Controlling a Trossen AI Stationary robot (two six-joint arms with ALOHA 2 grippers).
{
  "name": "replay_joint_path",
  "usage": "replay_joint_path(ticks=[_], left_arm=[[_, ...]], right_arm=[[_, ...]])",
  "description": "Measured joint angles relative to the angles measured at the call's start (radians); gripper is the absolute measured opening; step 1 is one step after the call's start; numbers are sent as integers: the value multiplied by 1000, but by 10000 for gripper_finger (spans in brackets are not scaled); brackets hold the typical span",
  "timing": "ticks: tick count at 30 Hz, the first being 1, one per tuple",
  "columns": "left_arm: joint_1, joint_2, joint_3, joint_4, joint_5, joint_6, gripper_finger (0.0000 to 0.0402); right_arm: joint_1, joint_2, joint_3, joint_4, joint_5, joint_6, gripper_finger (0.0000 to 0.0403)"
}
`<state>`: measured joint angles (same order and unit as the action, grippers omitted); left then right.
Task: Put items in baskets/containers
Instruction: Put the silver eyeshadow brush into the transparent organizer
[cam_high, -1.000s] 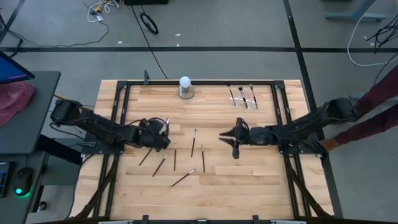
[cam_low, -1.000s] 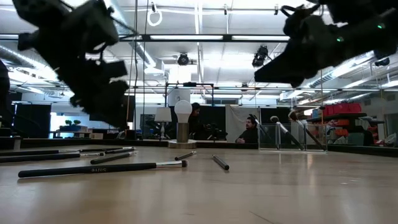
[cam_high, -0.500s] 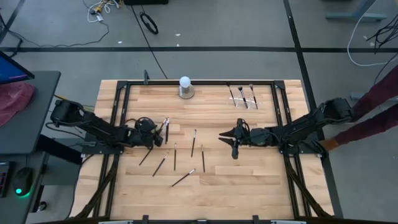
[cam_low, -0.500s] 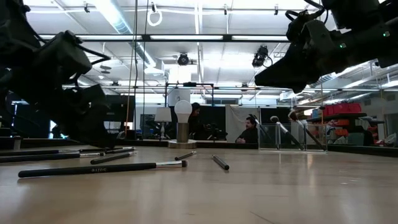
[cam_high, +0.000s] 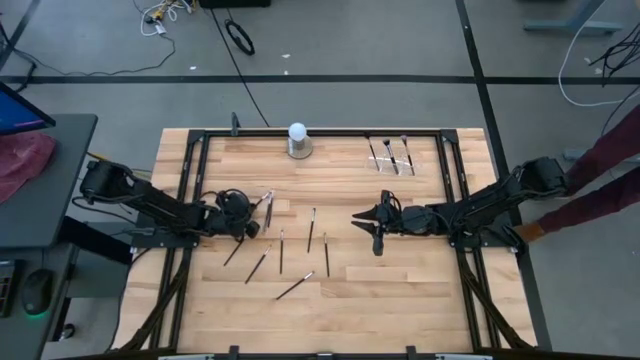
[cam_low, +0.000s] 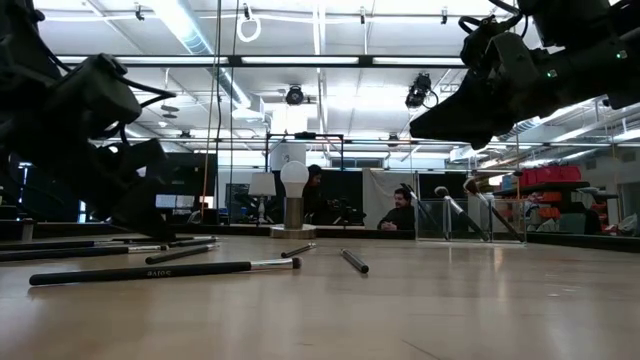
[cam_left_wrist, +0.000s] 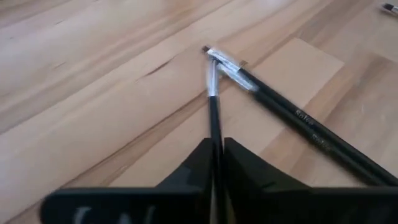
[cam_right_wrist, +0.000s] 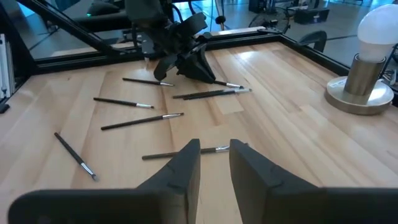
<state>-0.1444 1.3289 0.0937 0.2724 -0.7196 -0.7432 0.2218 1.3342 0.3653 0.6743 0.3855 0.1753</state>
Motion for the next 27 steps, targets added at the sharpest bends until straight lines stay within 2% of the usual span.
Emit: replay_joint_path(ticks=[3,12,16,22,27], left_arm=[[1,10,0,-1,4,18,12],[2,9,-2,-1,-10,31,10],[2,11,-5,57,-26,49,10],[2,13,10,274,-20,202,9],[2,13,90,351,0,364,9]], right_arm=[[0,0,0,0,0,0,87],[0,0,0,-10,-1,-14,87],[0,0,0,-31,-1,-2,87],[0,17,0,-54,-1,19,87],[-3,90,0,-16,3,60,95]])
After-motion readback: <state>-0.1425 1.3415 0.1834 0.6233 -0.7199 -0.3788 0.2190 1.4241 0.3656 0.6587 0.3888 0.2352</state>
